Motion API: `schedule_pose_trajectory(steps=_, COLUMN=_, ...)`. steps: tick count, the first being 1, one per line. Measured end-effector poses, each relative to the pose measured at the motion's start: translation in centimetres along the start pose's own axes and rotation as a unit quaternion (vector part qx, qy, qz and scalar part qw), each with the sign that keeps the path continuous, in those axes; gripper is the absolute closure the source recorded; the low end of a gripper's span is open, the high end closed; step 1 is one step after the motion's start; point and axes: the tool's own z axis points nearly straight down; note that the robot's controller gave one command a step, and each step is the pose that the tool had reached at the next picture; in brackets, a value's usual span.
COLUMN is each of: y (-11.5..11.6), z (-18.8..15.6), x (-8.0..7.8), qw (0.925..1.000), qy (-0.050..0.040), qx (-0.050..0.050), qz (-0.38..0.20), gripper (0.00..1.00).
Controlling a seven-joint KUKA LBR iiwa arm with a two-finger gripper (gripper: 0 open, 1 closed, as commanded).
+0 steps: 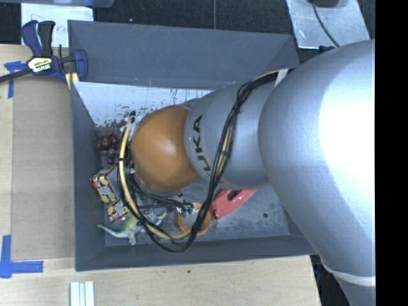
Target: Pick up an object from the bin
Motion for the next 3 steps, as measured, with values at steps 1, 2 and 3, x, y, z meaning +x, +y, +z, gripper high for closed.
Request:
schedule_pose_trajectory(steps=1, y=-0.4, z=-0.6, x=0.8, qw=0.9999, qy=-0.0088, qx=-0.008, qz=-0.006, gripper=1.0)
schedule_pose_trajectory(steps=2, y=-0.1, z=-3.3, x=0.8, qw=0.9999, qy=-0.0072, qx=-0.01, qz=-0.007, gripper=1.0)
schedule_pose_trajectory(steps=3, y=-0.1, z=-6.3, x=0.7, qw=0.9999, qy=-0.0079, qx=-0.01, qz=-0.008, gripper=1.0)
